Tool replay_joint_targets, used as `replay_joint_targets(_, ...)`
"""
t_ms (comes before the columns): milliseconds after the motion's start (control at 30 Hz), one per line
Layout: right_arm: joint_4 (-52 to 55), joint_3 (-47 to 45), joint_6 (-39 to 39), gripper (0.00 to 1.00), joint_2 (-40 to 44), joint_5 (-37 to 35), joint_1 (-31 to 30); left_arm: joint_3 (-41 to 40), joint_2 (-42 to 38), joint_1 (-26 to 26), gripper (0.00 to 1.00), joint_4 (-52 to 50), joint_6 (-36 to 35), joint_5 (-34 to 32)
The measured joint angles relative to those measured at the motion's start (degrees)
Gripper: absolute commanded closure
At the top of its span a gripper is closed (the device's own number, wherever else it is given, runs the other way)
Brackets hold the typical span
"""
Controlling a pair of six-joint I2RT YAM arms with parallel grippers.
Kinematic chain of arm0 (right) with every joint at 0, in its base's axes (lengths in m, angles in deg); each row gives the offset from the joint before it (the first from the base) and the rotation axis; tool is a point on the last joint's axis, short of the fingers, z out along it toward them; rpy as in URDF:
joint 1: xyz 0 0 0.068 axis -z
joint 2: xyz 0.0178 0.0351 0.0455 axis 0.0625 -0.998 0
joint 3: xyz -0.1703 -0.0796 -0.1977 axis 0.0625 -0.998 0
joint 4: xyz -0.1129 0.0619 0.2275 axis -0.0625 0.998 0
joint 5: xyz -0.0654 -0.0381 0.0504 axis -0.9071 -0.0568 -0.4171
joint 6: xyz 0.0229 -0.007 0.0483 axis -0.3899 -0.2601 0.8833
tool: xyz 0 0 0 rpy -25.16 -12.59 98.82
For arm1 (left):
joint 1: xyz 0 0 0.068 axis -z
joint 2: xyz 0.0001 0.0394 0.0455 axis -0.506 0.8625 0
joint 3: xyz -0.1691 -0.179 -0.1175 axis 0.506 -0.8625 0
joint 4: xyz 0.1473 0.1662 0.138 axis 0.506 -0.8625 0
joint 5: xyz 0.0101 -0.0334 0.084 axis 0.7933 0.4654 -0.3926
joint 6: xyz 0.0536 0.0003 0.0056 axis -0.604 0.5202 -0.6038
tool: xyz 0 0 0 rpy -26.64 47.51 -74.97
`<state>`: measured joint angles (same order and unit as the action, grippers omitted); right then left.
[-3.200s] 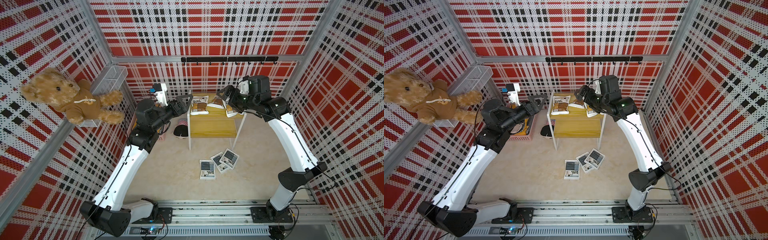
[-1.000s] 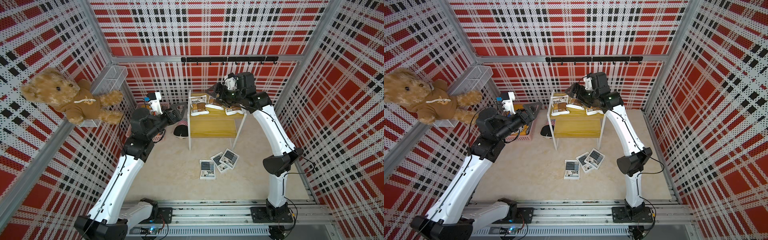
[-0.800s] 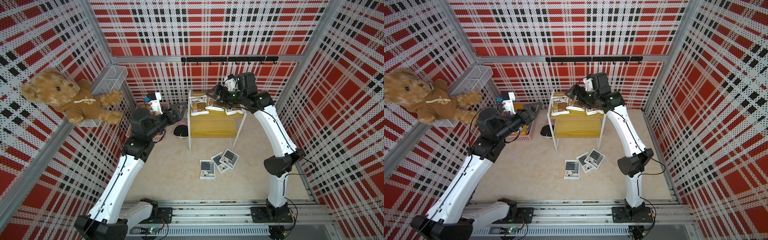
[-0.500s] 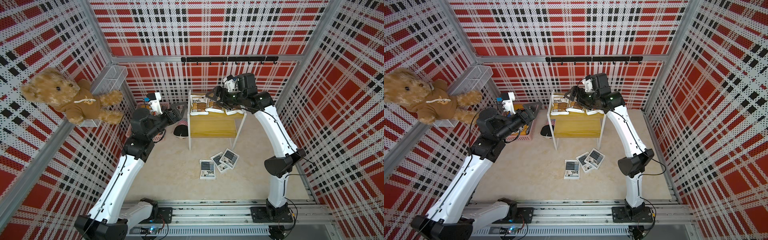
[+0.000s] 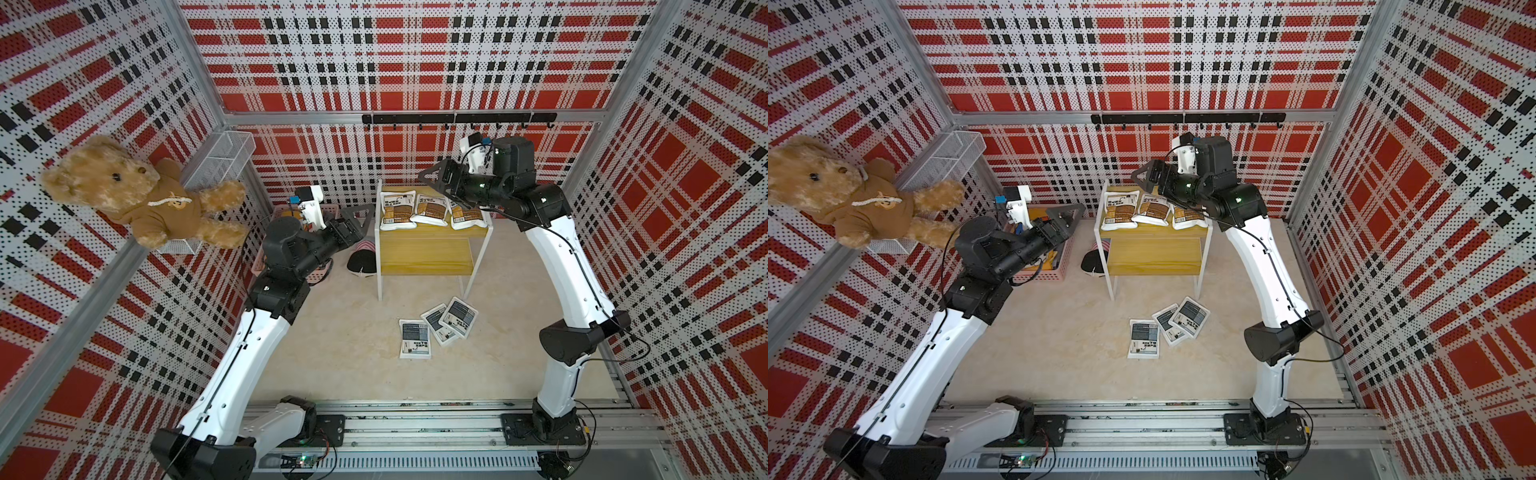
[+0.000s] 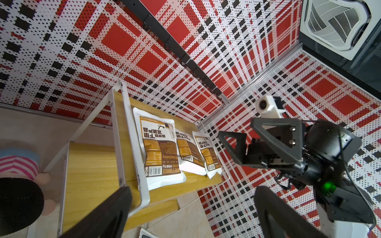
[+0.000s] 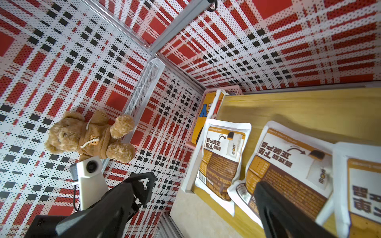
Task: Place the bagged coffee beans on the shelf by color
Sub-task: Adjust the bagged coffee beans on the shelf.
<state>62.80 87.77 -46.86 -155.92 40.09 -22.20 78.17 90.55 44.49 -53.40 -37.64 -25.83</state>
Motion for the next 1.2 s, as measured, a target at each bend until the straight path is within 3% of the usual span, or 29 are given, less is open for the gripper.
replay_joint_targets(167,2.21,-5.22,-4.33,0.0,6.51,-0.87,-0.76,-0.85,-1.66,-1.16,0.01,-0.11,-0.52,0.68)
replay_joint_targets(433,7.58,-34.47,-8.61,0.0,24.61,-5.14,-7.67,-12.15,-13.42,-0.22,0.01,-1.42,-2.05,2.8)
replay_joint_targets(533,5.77,-49.42,-6.14,0.0,32.17,-6.25,-10.43,-17.64,-17.31,3.61,0.01,-2.38,-3.3,1.88)
replay_joint_targets(700,0.15,-73.07,1.07,0.0,44.46,-7.52,-12.48,-26.21,-19.5,15.47,0.01,-4.22,-5.27,-3.63)
replay_joint_targets(833,-3.1,-85.66,7.96,0.02,51.95,-10.69,-12.48,-31.1,-18.78,22.6,0.01,-5.38,-6.4,-7.89)
replay_joint_targets(1033,-7.37,-97.94,18.53,0.08,57.2,-16.15,-12.13,-35.43,-17.97,23.63,0.01,-4.79,-6.88,-10.58)
replay_joint_targets(1200,-13.09,-107.34,24.7,0.19,60.24,-15.85,-7.74,-37.35,-17.4,19.56,0.04,-3.34,-6.03,-8.35)
